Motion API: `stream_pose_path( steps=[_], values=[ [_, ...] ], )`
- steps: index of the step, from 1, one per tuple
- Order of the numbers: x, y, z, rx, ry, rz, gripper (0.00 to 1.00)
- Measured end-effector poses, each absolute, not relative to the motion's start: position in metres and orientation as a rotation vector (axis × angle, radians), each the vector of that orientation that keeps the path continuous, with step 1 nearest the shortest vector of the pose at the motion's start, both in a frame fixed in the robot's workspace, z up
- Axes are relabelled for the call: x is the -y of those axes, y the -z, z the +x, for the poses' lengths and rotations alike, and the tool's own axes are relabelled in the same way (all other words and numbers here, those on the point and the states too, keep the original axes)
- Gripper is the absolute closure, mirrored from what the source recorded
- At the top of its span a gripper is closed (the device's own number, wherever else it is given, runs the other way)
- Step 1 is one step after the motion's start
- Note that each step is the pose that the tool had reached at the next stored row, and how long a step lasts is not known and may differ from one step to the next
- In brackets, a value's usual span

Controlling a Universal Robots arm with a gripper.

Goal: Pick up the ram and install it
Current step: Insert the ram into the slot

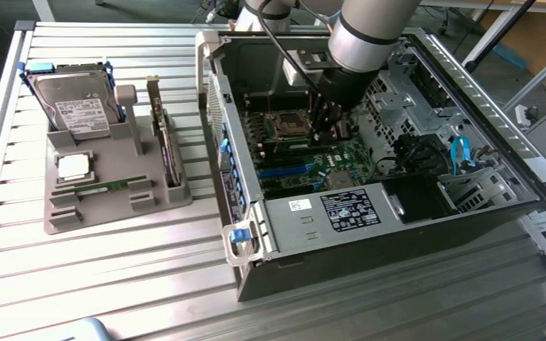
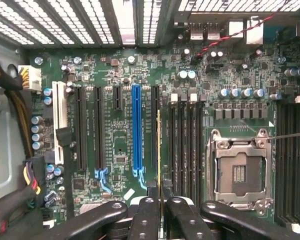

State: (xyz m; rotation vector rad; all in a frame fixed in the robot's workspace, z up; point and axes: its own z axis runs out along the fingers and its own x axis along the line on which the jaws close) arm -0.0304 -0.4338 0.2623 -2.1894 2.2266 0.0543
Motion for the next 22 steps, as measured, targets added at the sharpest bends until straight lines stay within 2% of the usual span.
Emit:
stream_pose_path(
  steps=[22],
  values=[
    [0.416, -0.248, -0.034, -2.227, -0.053, -2.190, 0.87]
  ],
)
